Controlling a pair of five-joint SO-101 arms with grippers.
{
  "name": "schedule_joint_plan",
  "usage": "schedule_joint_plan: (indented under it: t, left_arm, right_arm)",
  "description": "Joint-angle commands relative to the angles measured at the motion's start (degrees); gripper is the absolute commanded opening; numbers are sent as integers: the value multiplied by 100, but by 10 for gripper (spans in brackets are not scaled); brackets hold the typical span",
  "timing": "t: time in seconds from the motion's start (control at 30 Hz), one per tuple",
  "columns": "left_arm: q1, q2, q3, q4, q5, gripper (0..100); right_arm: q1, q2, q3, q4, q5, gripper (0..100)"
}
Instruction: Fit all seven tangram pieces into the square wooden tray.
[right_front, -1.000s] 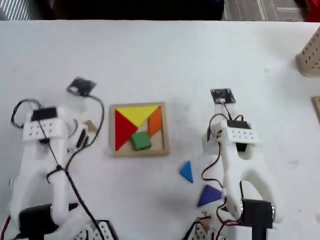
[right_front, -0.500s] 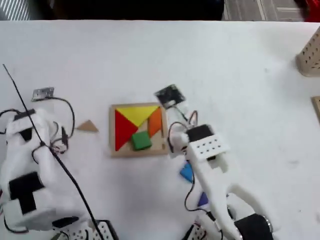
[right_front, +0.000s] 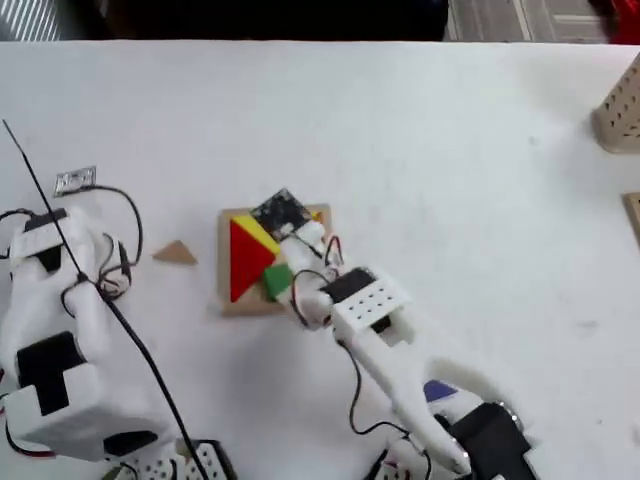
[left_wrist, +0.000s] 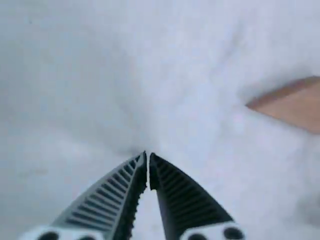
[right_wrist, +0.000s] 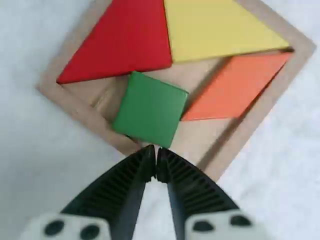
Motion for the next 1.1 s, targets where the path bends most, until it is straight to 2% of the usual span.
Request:
schedule_joint_plan:
  t: [0.0, 1.07]
  left_arm:
    - [-31, -13, -237, -105, 97, 30]
    - [242, -13, -105, -97, 62, 30]
  right_arm:
    - [40, -66, -9, -145, -26, 23]
    - [48, -48, 9, -110, -26, 24]
